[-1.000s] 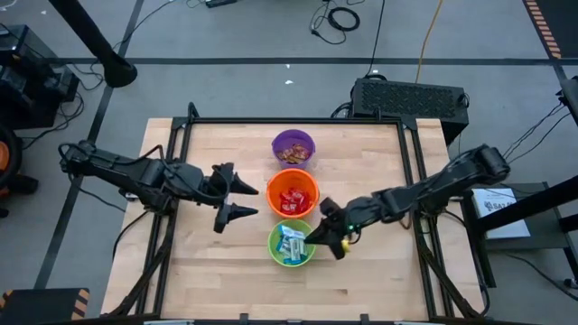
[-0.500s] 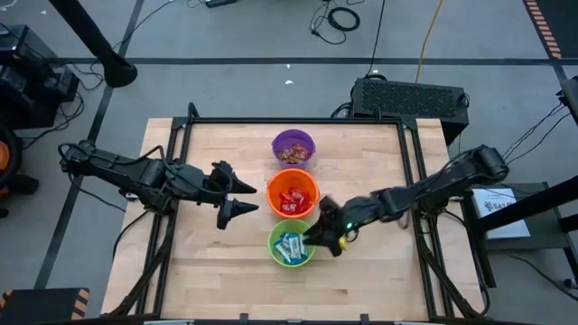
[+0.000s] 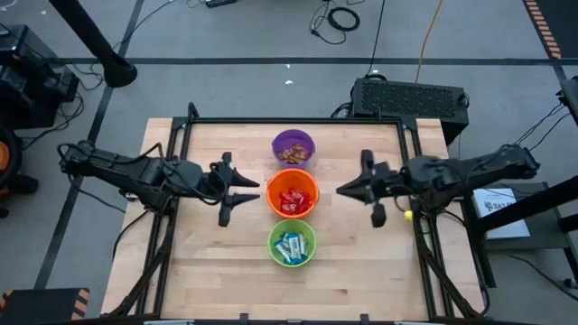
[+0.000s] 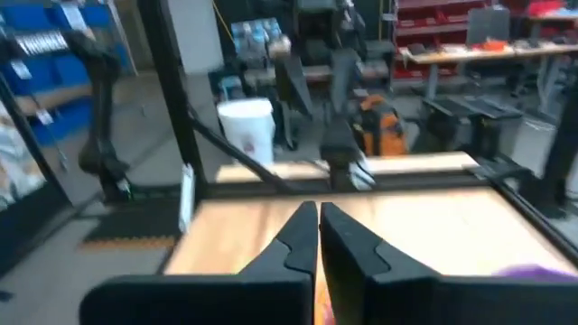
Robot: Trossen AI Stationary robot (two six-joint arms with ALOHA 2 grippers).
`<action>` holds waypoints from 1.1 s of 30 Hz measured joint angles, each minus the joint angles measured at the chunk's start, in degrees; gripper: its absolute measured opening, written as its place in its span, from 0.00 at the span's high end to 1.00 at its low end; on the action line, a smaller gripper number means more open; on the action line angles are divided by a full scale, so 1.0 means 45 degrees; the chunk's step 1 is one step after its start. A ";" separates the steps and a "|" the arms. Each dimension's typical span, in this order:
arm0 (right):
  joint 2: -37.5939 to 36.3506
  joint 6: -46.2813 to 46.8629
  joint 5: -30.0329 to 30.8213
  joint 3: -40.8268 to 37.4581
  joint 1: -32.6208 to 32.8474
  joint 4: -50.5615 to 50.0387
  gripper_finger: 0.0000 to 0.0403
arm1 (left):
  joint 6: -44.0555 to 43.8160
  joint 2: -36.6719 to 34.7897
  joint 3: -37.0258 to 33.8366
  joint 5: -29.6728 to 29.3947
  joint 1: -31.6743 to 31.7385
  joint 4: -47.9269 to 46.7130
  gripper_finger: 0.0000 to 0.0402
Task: Sort candy by brand, put in halloween buckets
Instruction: Return to Home Position
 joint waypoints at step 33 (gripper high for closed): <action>-0.3885 0.0886 -0.0318 -0.8616 -0.0727 0.6633 1.00 | 0.0339 -0.6378 -0.7744 0.1566 0.2328 0.1435 1.00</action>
